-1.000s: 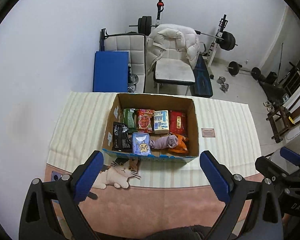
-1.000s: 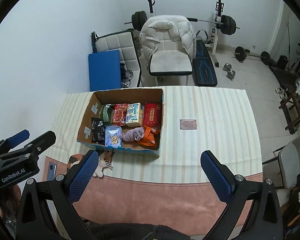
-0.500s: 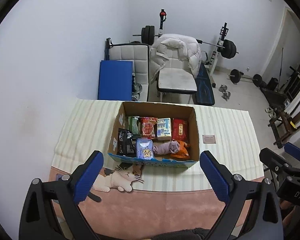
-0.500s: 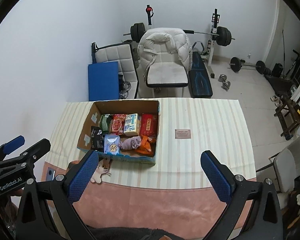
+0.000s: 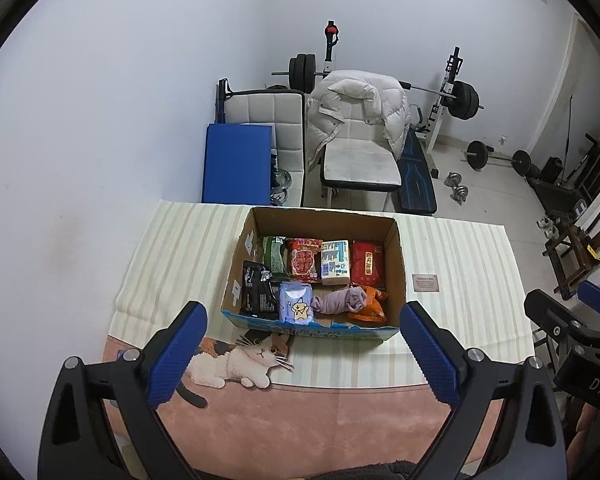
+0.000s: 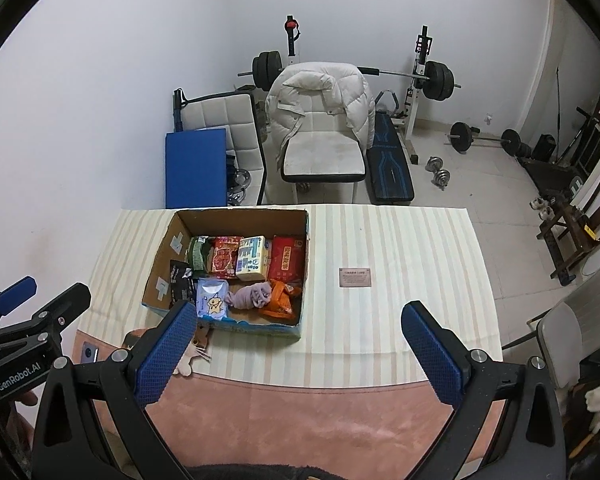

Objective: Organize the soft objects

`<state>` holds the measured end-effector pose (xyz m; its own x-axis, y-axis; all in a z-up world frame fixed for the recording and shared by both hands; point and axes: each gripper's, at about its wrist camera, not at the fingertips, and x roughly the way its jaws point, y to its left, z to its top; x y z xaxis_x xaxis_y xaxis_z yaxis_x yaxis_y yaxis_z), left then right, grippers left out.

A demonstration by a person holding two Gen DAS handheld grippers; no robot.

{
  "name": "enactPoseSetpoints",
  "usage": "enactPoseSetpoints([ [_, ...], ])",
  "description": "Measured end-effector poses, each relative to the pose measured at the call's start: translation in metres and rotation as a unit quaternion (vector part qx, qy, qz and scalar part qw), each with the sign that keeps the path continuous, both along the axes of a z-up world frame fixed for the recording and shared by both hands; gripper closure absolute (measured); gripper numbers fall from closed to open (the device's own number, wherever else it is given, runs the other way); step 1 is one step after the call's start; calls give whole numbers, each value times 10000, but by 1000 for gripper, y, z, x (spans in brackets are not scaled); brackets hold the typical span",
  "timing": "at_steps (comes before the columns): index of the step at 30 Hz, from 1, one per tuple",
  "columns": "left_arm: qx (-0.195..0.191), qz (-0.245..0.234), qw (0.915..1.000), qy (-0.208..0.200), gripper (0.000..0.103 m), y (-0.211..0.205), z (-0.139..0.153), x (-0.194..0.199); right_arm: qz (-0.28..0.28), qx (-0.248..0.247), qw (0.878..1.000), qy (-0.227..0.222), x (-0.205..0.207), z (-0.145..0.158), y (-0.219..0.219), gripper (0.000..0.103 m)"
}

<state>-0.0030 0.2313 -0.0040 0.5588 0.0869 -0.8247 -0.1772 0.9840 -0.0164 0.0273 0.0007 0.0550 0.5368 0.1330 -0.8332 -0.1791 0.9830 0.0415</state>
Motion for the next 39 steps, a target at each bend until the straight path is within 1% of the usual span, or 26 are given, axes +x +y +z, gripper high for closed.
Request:
enactPoseSetpoints([
  [8,-23,-20,10000,-28,4,1,2,0,-31,-30,10000,-70,-1,4,-1,0],
  [28,-72,-112,9999,-34,4,3,6,0,-122,-39,9999,-20,-3,2,1,0],
  [39,-77,-155,9998,-32,4,2,7,1,-188,-61,9998,-75,-5,4,1,0],
])
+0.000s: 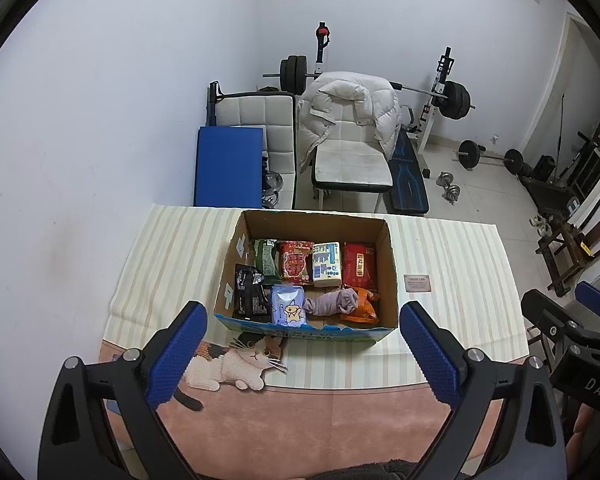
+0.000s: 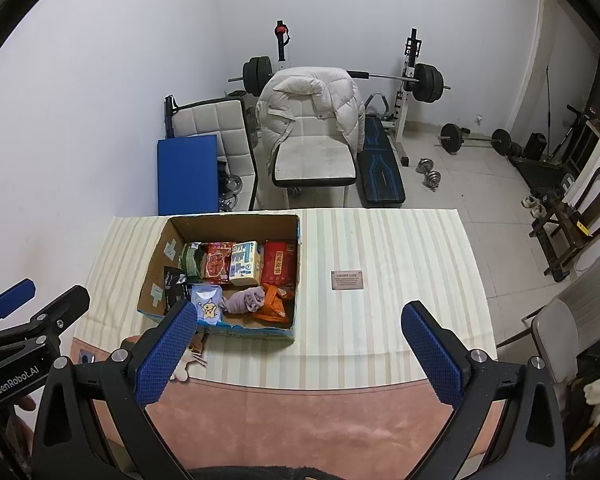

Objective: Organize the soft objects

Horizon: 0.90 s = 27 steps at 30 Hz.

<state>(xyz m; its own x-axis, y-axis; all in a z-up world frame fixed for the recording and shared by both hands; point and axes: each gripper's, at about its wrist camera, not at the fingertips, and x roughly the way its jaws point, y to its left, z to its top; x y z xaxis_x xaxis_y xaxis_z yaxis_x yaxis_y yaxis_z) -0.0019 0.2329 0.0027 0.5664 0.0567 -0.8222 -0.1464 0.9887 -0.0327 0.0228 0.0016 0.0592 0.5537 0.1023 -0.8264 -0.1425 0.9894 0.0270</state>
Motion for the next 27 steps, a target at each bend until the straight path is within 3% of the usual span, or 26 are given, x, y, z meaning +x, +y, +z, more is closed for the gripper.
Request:
enactPoseSetpoints([
  [27,-8,-3,9999,-106,0,4,1,0,-48,-44,10000,-28,-4,0,-3,0],
])
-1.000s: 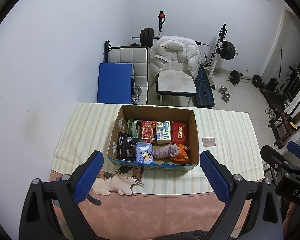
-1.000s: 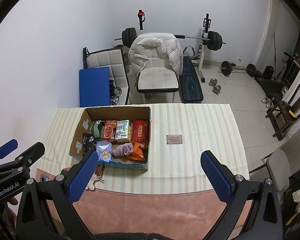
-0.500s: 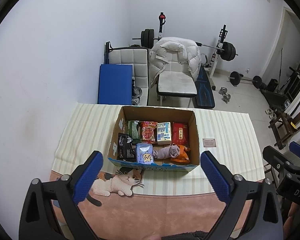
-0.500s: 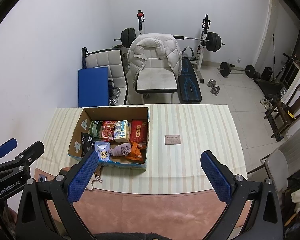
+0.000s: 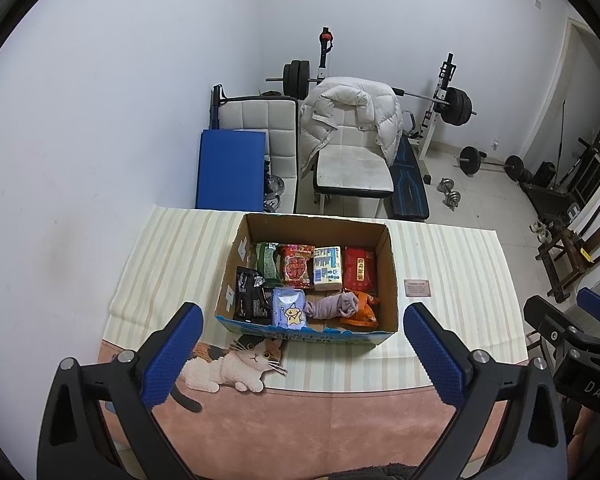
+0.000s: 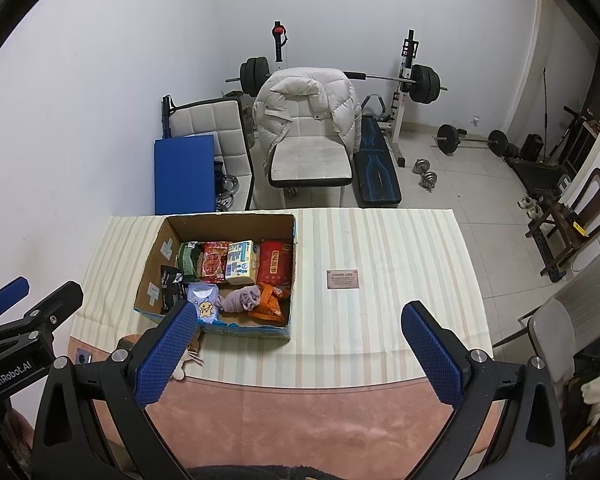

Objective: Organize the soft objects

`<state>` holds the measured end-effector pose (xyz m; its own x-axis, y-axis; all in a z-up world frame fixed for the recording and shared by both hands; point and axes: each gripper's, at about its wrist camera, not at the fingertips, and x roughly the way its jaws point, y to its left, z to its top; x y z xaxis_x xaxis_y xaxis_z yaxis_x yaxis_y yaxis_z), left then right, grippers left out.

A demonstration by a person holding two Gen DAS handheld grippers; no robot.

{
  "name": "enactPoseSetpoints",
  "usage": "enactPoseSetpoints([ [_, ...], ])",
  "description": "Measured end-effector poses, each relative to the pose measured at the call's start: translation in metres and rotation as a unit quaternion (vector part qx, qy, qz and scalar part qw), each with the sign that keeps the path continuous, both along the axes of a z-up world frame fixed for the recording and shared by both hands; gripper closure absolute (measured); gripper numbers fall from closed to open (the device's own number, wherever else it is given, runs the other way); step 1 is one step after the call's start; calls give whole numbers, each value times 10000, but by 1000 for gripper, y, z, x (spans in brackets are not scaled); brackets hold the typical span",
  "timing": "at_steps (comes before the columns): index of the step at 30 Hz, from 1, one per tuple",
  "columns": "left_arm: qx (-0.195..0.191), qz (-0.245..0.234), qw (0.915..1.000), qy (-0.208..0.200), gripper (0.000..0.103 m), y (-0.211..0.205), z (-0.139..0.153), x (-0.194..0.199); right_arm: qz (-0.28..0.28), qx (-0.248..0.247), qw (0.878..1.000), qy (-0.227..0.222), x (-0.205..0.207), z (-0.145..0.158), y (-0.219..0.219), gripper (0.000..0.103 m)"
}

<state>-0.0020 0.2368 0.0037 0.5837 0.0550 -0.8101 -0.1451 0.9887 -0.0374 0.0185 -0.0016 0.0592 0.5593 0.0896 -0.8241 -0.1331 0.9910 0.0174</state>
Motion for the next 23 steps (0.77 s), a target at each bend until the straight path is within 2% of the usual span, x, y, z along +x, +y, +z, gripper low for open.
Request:
enactPoseSetpoints([
  [23,-46,24,10000,-28,0,-4,7,-2,-40,-9,10000,-7,-2,3,-6,0],
])
